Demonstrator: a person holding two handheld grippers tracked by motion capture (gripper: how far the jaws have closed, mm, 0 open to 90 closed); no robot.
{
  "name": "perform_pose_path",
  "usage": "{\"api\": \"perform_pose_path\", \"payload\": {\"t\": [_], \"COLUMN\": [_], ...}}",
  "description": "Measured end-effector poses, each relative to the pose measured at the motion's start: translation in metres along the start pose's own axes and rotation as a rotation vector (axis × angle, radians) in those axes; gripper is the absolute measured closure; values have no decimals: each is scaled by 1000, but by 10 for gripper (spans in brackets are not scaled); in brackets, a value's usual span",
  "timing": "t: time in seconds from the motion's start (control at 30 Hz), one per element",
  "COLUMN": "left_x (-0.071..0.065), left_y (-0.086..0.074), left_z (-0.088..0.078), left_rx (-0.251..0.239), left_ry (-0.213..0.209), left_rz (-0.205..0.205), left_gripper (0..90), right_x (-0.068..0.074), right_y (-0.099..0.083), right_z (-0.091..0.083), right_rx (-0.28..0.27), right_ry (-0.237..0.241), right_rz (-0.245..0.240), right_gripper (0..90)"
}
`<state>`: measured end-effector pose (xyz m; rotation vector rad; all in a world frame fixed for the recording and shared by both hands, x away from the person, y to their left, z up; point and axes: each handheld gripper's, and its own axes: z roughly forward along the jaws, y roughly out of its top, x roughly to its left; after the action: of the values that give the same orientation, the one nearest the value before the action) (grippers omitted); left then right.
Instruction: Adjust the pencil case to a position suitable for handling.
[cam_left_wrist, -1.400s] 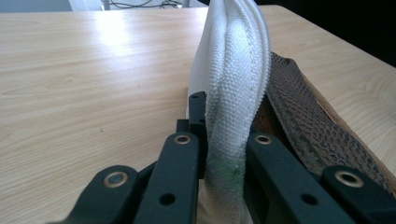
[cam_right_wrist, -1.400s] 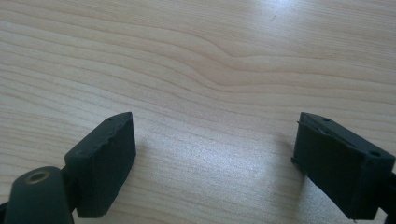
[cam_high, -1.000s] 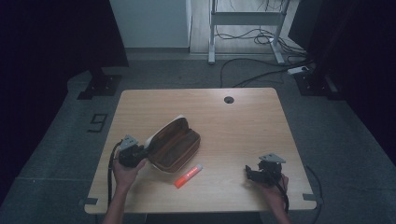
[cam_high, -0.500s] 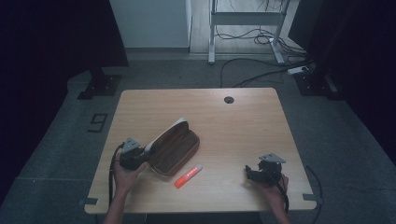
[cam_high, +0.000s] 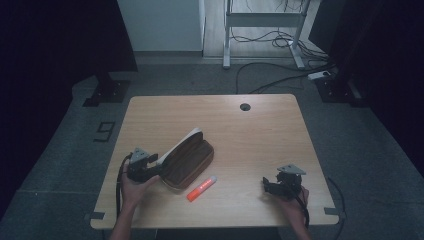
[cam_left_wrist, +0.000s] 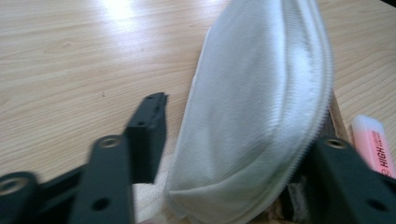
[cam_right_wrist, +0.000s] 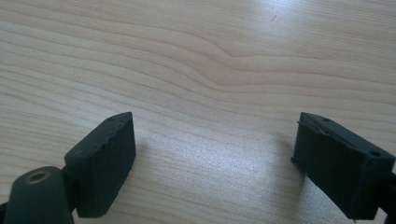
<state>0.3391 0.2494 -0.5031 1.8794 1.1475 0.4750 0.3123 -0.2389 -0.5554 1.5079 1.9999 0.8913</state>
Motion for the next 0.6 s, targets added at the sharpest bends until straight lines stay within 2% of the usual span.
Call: {"api": "perform_pose_path", "payload": {"t": [0.2,0.4,0.6], "left_x": [-1,-5,-4], "left_y": [-8,-13,-14], "left_z": [-5,-16,-14], "left_rx": [-11,-32,-21], "left_ry": [3,35,12], "left_rz": [-12,9,4], "left_gripper": [315,277,220], "right_x": [0,0,0], "right_y": [0,0,0], "right_z": [0,0,0], "right_rx": [0,0,0], "right_ry": [0,0,0], "right_rz": [0,0,0], "right_gripper": [124,124,124]}}
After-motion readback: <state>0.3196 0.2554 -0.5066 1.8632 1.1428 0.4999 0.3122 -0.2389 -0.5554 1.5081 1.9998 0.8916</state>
